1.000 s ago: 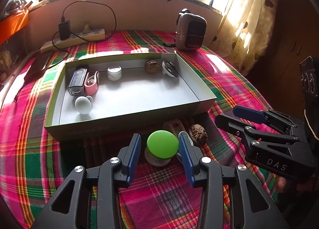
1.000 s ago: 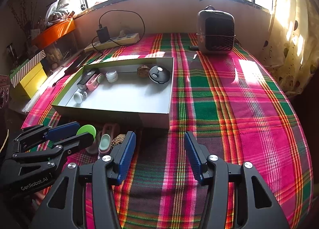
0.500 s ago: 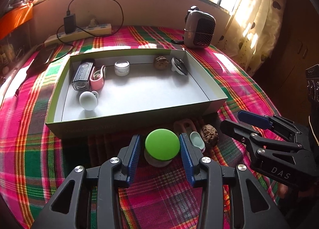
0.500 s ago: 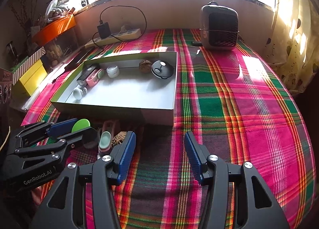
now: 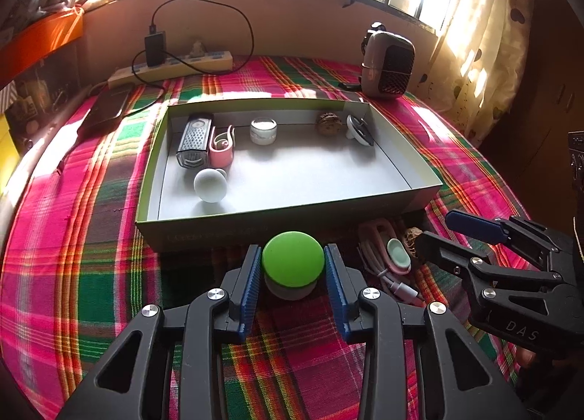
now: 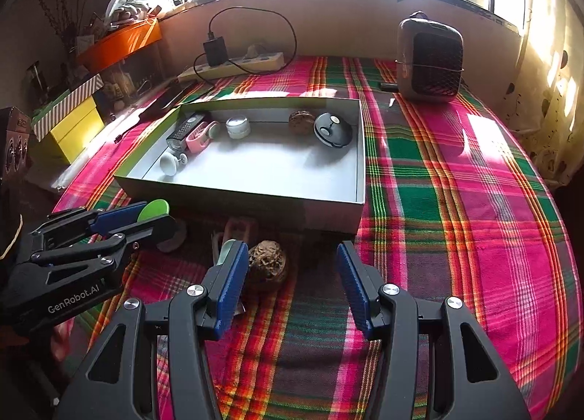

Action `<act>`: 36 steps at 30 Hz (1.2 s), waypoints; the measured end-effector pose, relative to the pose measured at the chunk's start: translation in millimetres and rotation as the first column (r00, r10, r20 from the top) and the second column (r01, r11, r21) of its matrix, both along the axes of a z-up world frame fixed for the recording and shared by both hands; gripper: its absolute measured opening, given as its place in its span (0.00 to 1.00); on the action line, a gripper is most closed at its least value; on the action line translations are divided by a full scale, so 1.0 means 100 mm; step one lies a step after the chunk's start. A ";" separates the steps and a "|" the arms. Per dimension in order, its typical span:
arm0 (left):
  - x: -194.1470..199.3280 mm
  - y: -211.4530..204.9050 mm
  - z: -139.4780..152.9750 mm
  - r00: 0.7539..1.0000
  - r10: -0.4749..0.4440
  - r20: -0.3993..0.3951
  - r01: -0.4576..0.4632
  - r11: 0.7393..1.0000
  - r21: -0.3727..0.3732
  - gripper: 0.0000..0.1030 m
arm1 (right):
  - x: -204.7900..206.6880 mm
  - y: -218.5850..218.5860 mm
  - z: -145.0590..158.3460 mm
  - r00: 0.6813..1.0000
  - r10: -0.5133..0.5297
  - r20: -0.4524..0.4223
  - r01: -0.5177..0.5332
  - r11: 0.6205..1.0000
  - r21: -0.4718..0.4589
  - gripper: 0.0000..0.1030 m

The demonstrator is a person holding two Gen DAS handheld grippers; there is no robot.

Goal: Organize objects
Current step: 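Move the left tool to the green-lidded container while the right tool approaches the brown walnut, then close the left tool on the green-lidded container while the right tool grips the brown walnut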

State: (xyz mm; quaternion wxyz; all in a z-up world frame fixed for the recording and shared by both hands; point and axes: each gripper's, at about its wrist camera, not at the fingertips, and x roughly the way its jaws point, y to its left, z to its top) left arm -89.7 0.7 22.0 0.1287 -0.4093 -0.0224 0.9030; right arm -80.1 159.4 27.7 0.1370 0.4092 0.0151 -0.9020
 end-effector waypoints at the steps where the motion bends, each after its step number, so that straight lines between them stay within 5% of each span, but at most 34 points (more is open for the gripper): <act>1: 0.00 -0.01 0.00 1.000 0.003 -0.002 -0.003 1.000 -0.003 0.32 | 0.00 -0.01 -0.02 1.000 0.001 0.005 -0.001 1.000 0.004 0.50; 36: -0.12 0.00 -0.12 0.999 0.009 0.042 -0.009 1.000 -0.012 0.32 | -0.10 -0.05 -0.18 0.999 0.006 0.048 -0.007 0.999 0.033 0.54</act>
